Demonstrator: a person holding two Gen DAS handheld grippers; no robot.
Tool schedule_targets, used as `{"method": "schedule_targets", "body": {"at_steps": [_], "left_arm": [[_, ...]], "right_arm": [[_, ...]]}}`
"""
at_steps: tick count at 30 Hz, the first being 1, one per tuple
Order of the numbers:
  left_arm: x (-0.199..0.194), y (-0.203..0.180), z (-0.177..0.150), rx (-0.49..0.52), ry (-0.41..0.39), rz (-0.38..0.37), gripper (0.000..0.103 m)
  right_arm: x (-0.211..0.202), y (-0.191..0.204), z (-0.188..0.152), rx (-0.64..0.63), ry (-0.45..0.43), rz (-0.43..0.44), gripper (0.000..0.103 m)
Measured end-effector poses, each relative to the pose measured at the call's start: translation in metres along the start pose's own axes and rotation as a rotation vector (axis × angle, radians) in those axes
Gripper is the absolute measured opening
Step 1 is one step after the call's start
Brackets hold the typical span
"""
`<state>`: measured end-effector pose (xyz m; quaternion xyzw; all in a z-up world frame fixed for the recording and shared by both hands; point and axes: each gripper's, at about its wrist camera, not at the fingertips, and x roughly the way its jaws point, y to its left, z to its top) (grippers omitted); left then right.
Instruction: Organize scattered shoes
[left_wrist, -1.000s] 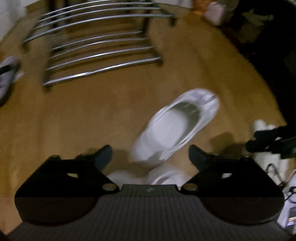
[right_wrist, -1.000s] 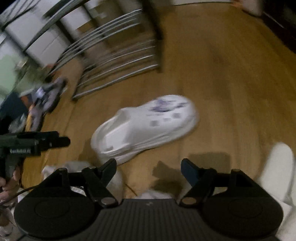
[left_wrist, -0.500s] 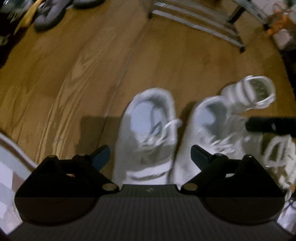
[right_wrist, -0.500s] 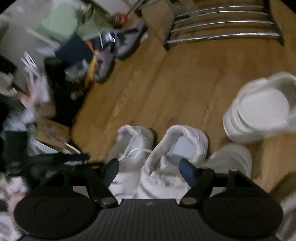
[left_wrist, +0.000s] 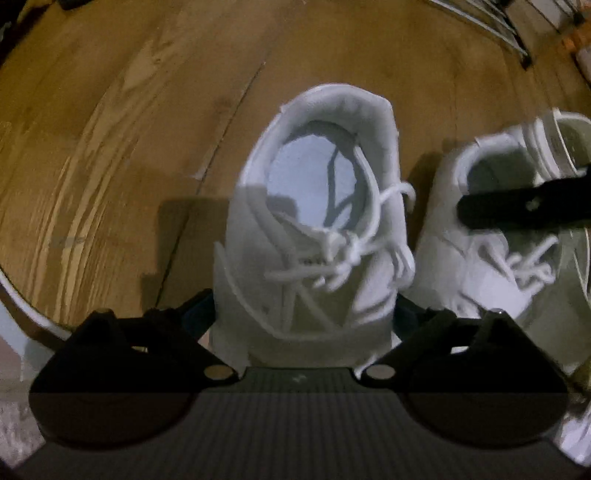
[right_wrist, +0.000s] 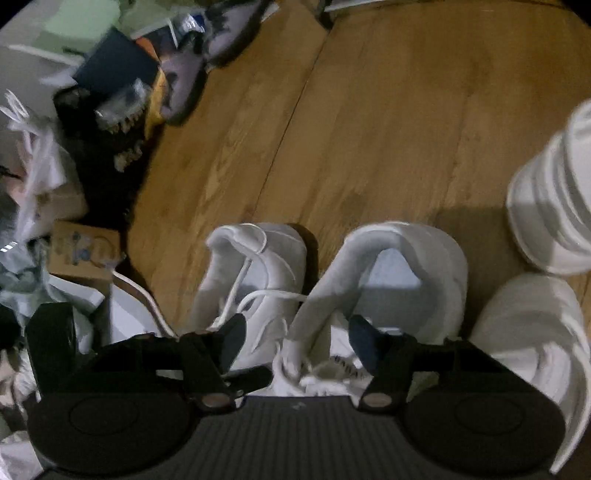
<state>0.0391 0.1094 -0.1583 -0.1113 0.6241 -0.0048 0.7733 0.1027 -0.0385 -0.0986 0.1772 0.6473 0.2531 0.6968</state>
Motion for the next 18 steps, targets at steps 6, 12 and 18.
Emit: {"method": "schedule_targets", "body": {"at_steps": [6, 12, 18], "left_arm": [[0.007, 0.017, 0.025, -0.062, -0.097, -0.006, 0.092], [0.017, 0.013, 0.060, 0.014, -0.125, 0.011, 0.089], [-0.005, 0.025, 0.055, -0.009, -0.055, 0.004, 0.089]], "right_arm": [[0.014, -0.024, 0.007, 0.193, -0.023, 0.115, 0.022], [0.040, -0.032, 0.019, 0.400, -0.032, 0.404, 0.003], [-0.023, -0.003, 0.002, 0.120, -0.124, 0.309, 0.065]]}}
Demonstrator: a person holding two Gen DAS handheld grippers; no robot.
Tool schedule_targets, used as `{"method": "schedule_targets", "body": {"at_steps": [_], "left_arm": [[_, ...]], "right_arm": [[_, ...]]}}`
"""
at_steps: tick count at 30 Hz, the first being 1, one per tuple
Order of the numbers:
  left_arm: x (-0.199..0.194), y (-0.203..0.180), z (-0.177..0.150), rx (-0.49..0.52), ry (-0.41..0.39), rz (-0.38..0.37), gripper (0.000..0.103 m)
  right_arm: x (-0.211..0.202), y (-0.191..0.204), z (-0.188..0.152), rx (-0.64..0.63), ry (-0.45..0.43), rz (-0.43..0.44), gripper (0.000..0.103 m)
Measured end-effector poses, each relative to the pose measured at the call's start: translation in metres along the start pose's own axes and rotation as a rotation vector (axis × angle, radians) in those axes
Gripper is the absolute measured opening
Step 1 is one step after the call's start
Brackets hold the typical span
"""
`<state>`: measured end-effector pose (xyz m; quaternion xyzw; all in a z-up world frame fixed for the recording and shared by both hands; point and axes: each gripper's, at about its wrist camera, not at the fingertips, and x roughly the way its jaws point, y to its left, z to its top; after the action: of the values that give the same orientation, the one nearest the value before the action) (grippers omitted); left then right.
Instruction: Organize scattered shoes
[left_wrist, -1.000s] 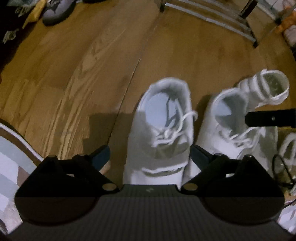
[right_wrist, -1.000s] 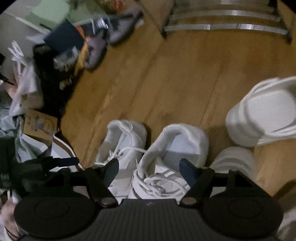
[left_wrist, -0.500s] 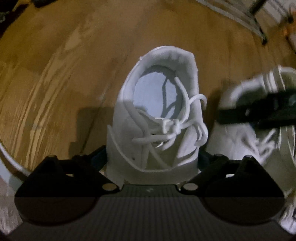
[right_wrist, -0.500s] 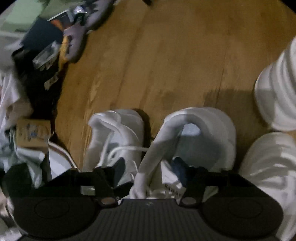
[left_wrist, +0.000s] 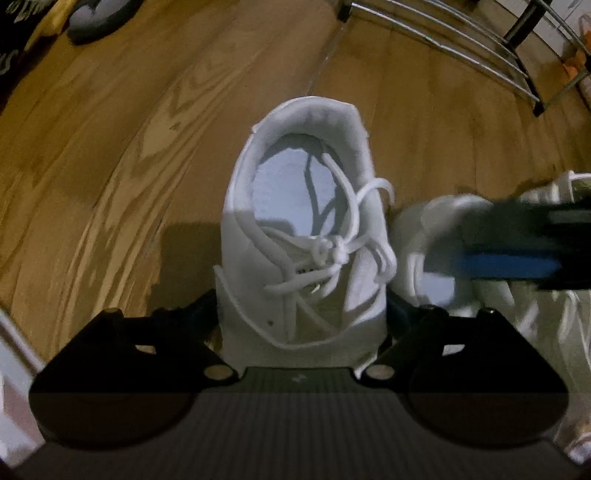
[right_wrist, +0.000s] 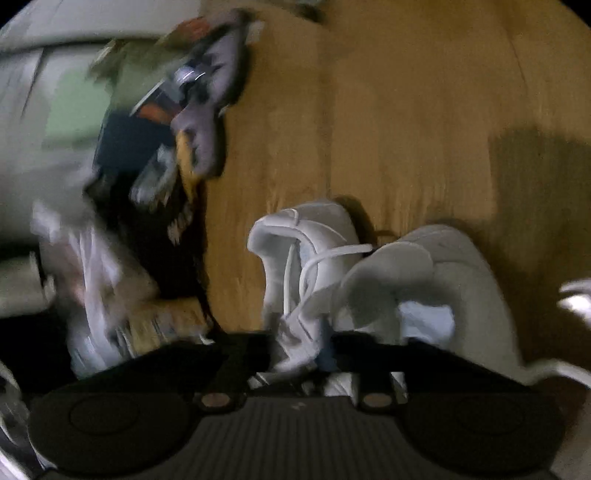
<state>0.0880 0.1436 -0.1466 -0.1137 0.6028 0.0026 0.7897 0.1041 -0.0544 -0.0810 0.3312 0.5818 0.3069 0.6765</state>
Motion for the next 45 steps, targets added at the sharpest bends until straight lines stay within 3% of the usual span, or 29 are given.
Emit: {"method": "schedule_targets", "body": {"at_steps": [2, 3, 4, 7, 9, 14, 16, 19, 22, 25, 28, 33, 36, 38, 40, 43, 45], "left_arm": [[-0.015, 0.002, -0.006, -0.012, -0.003, -0.007, 0.088], [-0.029, 0.001, -0.011, -0.012, -0.022, -0.021, 0.088], [-0.041, -0.002, -0.014, -0.005, -0.046, -0.046, 0.089], [-0.060, -0.016, -0.013, 0.039, -0.057, -0.109, 0.093], [-0.056, -0.032, -0.010, 0.086, -0.049, -0.097, 0.096], [-0.032, -0.060, -0.004, 0.138, -0.029, 0.016, 0.099], [-0.030, -0.059, -0.001, 0.111, -0.033, 0.011, 0.100], [-0.032, -0.055, -0.003, 0.091, -0.040, -0.001, 0.100], [-0.032, -0.048, -0.006, 0.094, -0.065, -0.046, 0.100], [-0.026, -0.041, -0.017, 0.164, -0.062, -0.058, 0.098], [-0.008, -0.035, -0.004, 0.151, -0.038, -0.142, 0.093], [-0.010, -0.040, 0.032, 0.197, -0.083, -0.082, 0.079], [-0.029, -0.042, 0.044, 0.194, -0.111, -0.024, 0.083], [-0.050, -0.045, 0.040, 0.193, -0.155, -0.002, 0.090], [-0.070, -0.048, 0.031, 0.192, -0.195, 0.003, 0.094], [-0.093, -0.063, 0.019, 0.190, -0.207, -0.044, 0.094], [-0.107, -0.086, 0.015, 0.216, -0.209, -0.141, 0.094]], "right_arm": [[-0.050, 0.006, -0.022, -0.091, -0.060, -0.033, 0.070], [-0.065, 0.007, -0.026, -0.116, -0.076, -0.043, 0.077], [-0.089, 0.008, -0.036, -0.166, -0.103, -0.103, 0.084], [-0.151, 0.008, -0.066, -0.275, -0.193, -0.303, 0.087], [-0.167, -0.002, -0.077, -0.260, -0.178, -0.333, 0.093], [-0.144, -0.044, -0.103, -0.126, -0.050, -0.417, 0.092], [-0.120, -0.052, -0.108, -0.125, -0.003, -0.441, 0.092], [-0.093, -0.057, -0.111, -0.156, 0.013, -0.511, 0.103], [-0.074, -0.050, -0.114, -0.253, 0.030, -0.617, 0.101], [-0.072, -0.043, -0.107, -0.230, -0.020, -0.613, 0.096], [-0.066, -0.038, -0.091, -0.180, -0.042, -0.585, 0.096], [-0.049, -0.029, -0.075, -0.097, -0.089, -0.566, 0.096], [-0.038, -0.020, -0.062, -0.079, -0.041, -0.520, 0.097], [-0.051, -0.021, -0.058, -0.068, 0.003, -0.450, 0.091], [-0.084, -0.017, -0.059, -0.099, -0.015, -0.400, 0.090], [-0.145, -0.011, -0.055, -0.160, -0.134, -0.421, 0.090], [-0.181, -0.011, -0.046, -0.195, -0.230, -0.513, 0.090]]}}
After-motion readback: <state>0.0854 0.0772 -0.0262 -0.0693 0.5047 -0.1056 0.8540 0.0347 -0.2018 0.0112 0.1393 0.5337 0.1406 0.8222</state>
